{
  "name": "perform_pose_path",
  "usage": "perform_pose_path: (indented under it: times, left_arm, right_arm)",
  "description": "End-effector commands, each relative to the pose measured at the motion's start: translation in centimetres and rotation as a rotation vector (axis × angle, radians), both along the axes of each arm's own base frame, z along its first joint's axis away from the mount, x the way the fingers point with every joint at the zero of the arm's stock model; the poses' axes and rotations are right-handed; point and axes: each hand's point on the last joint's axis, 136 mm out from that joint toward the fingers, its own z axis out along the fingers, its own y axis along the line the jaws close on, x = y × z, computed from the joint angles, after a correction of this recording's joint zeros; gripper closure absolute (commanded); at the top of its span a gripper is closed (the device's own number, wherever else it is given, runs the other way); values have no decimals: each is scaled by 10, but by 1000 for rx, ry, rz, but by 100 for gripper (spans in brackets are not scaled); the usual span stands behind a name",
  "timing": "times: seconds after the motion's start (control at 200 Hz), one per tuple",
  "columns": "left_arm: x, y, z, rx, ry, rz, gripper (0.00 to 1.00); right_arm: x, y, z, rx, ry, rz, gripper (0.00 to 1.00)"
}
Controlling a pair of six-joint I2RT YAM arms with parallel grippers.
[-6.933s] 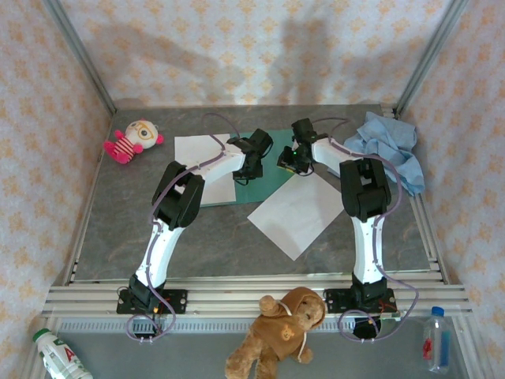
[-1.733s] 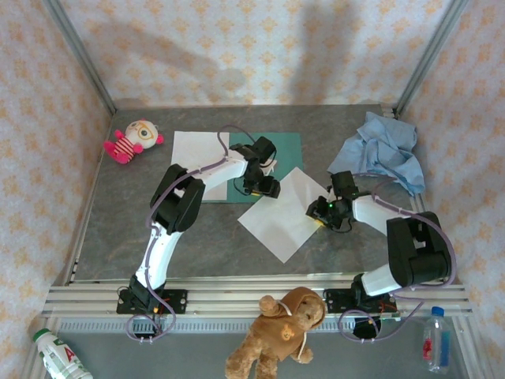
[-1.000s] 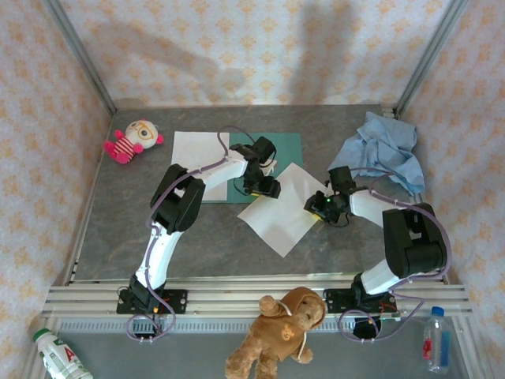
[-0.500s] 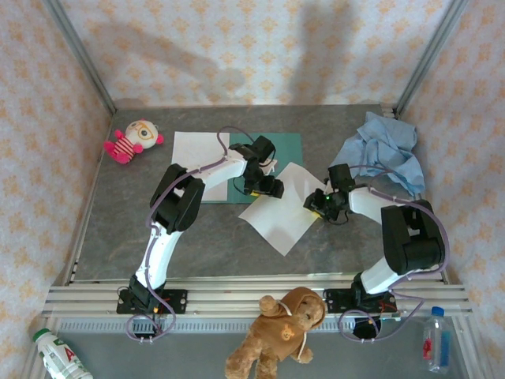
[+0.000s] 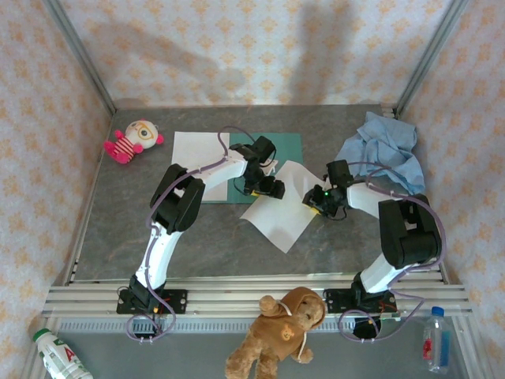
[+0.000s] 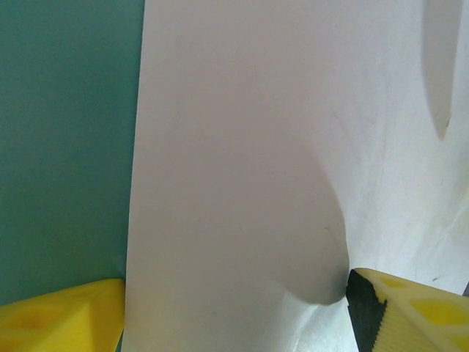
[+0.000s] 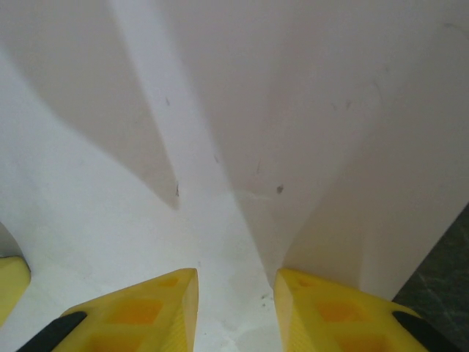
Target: Put the files into the folder
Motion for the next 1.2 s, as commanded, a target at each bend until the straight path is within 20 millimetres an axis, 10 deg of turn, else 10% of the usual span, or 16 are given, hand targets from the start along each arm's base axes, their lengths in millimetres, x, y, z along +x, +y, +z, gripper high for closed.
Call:
perform_pose_path:
  times: [0.0, 0.365, 0.741, 1.196]
  left_arm:
    - [-2, 8, -14, 62, 4, -21, 19]
    - [3, 10, -16, 79, -2, 6, 35]
    - [6, 12, -19, 66, 8, 45, 46]
    - [5, 8, -10, 37, -4, 51, 33]
  right_arm:
    - [4, -5, -4, -29, 17, -24, 66]
    - [9, -2, 11, -15, -3, -12, 66]
    - [6, -7, 79, -17, -158, 11, 59]
    - [-24, -49, 20, -82, -27, -89, 61]
